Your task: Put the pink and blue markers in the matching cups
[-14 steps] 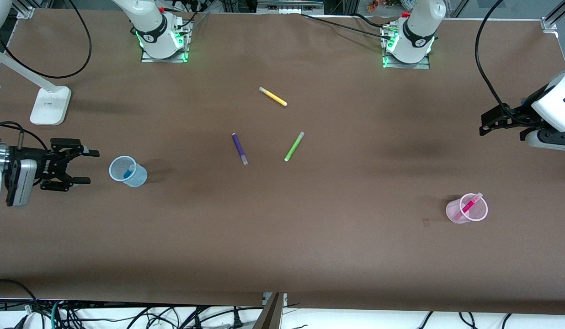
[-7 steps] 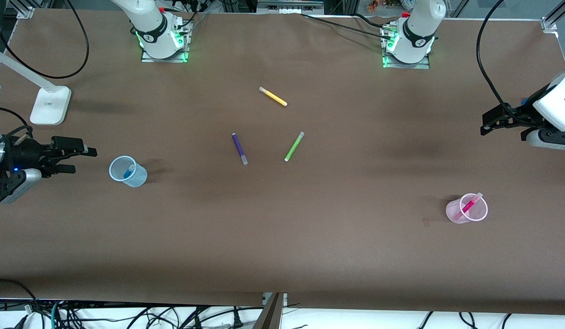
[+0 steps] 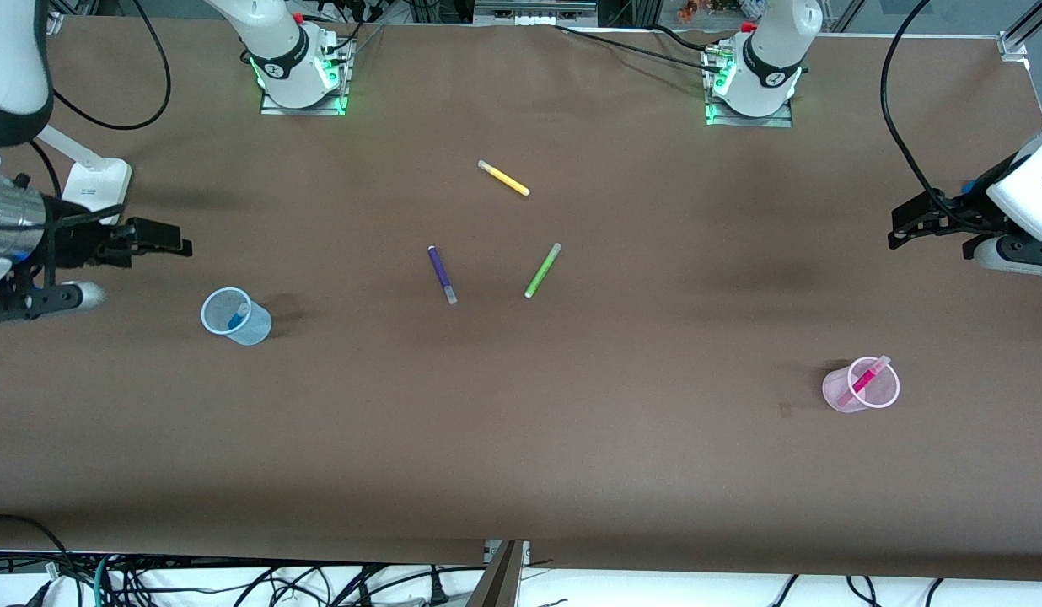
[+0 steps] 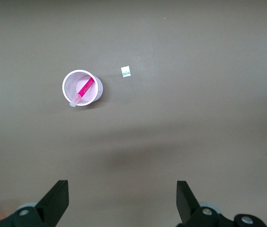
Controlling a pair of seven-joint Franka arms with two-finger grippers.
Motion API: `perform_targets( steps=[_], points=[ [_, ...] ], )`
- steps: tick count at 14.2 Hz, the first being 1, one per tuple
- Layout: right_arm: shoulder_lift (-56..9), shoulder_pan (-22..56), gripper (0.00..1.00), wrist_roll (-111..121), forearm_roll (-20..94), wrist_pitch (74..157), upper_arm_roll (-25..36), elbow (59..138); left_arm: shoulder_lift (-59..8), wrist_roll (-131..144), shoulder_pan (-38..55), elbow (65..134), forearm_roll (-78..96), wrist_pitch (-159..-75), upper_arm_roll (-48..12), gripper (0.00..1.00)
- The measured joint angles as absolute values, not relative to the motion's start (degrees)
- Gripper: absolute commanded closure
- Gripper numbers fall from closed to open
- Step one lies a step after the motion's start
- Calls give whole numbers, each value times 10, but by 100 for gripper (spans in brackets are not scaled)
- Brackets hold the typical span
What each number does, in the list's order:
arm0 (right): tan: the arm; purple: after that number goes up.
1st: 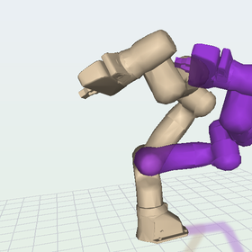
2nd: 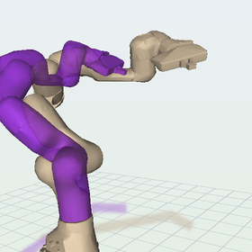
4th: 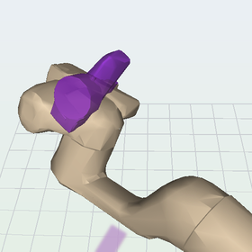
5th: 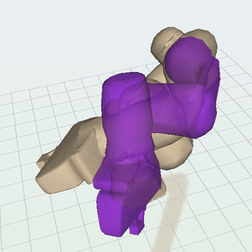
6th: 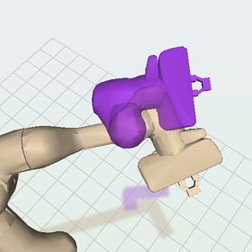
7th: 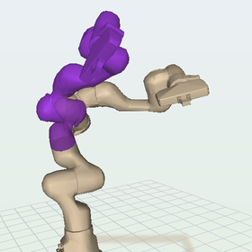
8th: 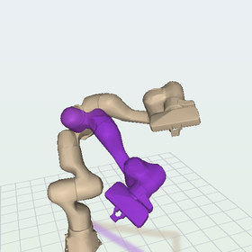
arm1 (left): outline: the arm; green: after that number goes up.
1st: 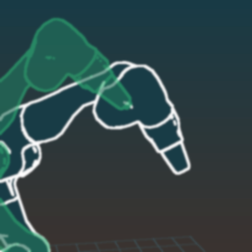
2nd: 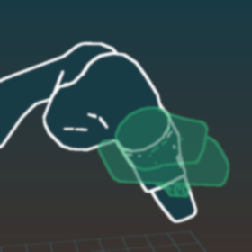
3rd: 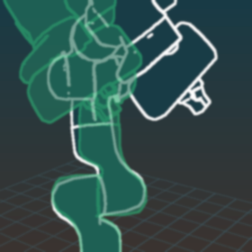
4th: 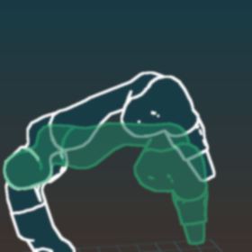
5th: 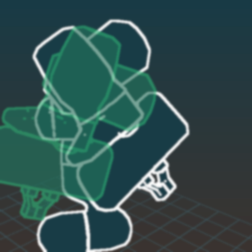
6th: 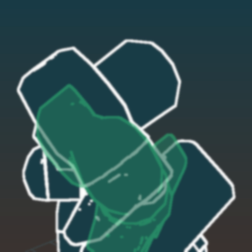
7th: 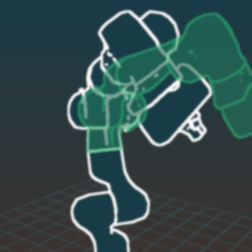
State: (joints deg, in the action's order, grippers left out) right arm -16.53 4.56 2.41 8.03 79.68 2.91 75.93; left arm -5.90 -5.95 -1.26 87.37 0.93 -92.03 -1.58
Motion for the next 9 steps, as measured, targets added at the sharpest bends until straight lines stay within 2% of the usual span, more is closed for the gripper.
perform_targets(
  steps=[6, 9],
  points=[
    [-65, 44, 0, -44, 32, 781, 9, 848, -59, -59, -12, 874, 9, -920, -20, 0],
    [-24, 31, 0, -45, 4, 780, 18, 860, -59, -59, -14, 874, 9, -920, -20, 0]
  ],
)
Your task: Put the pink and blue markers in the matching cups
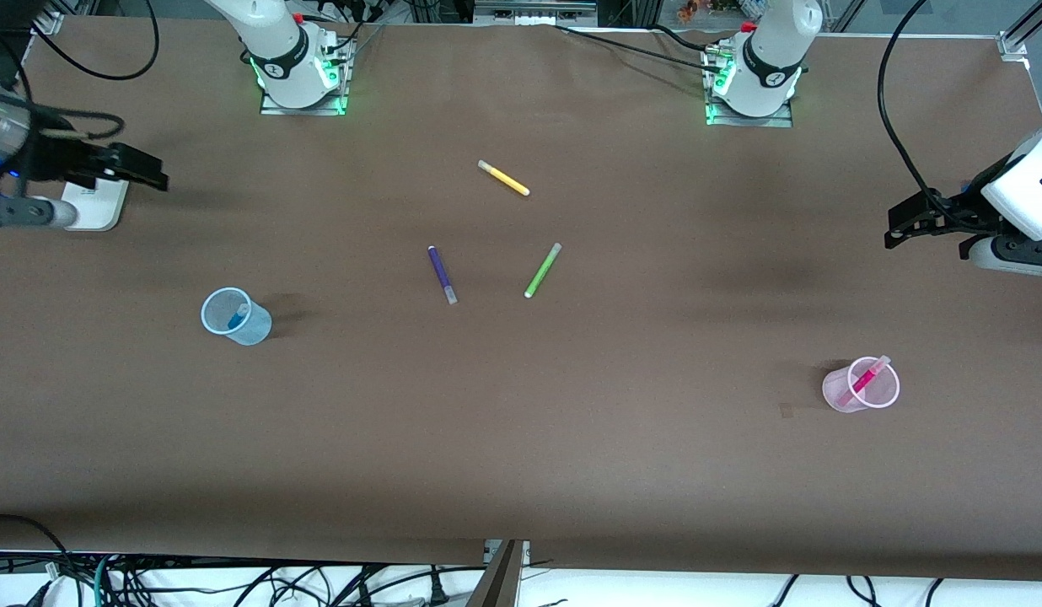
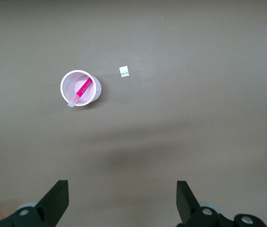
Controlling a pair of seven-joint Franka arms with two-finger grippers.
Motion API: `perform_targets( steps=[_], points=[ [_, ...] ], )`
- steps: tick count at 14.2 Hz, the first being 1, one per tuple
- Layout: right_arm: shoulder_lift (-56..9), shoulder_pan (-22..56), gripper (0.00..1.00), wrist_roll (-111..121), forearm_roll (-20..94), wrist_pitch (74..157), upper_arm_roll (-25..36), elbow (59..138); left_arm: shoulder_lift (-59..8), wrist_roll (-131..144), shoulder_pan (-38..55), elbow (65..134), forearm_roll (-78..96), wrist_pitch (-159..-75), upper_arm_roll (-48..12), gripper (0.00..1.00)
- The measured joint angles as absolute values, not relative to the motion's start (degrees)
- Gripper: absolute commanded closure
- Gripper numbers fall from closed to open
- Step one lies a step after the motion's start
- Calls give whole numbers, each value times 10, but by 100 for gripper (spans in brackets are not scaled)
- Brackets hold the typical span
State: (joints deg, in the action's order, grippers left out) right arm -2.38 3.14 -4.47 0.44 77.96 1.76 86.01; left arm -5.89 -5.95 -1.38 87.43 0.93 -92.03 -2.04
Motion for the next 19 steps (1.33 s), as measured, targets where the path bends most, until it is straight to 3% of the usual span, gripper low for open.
perform_targets(
  steps=[5, 19],
  points=[
    [14, 25, 0, -44, -15, 754, 22, 869, -59, -59, -15, 874, 9, -920, -20, 0],
    [8, 23, 0, -47, -24, 743, 28, 879, -59, -59, -15, 875, 9, -920, -20, 0]
  ],
)
